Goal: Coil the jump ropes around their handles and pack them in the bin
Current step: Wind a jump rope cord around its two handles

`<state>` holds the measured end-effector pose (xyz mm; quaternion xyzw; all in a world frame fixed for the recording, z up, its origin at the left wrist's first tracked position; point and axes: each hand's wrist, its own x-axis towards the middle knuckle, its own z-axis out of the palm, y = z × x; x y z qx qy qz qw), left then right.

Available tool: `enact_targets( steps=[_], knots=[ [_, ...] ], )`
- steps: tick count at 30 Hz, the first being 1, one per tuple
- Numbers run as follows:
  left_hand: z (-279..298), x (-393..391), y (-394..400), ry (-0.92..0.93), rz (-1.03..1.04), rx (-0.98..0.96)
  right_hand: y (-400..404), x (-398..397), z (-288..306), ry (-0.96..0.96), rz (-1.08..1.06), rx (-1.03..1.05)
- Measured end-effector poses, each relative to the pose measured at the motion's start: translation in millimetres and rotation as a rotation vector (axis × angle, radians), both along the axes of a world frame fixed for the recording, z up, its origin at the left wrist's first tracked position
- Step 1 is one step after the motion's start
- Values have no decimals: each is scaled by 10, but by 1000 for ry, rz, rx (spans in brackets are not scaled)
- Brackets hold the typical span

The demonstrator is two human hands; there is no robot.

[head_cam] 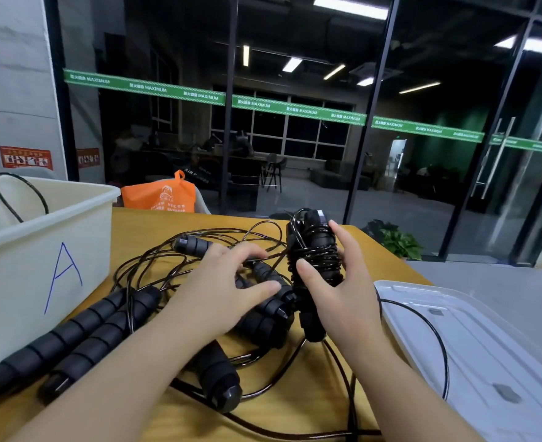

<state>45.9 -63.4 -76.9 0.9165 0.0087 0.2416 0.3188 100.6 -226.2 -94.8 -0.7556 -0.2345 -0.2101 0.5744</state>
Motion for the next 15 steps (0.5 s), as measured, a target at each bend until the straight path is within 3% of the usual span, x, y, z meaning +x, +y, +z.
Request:
enact_targets(
  steps=[7,11,15],
  knots=[
    [-113,81,9,-108,193,324,26,-76,8,-53,115,-6],
    [-170,117,-33,-335,108,271,46,-127,17,-97,157,-77],
    [-112,57,-87,-377,67,160,38,-109,16,-115,147,-81]
  ],
)
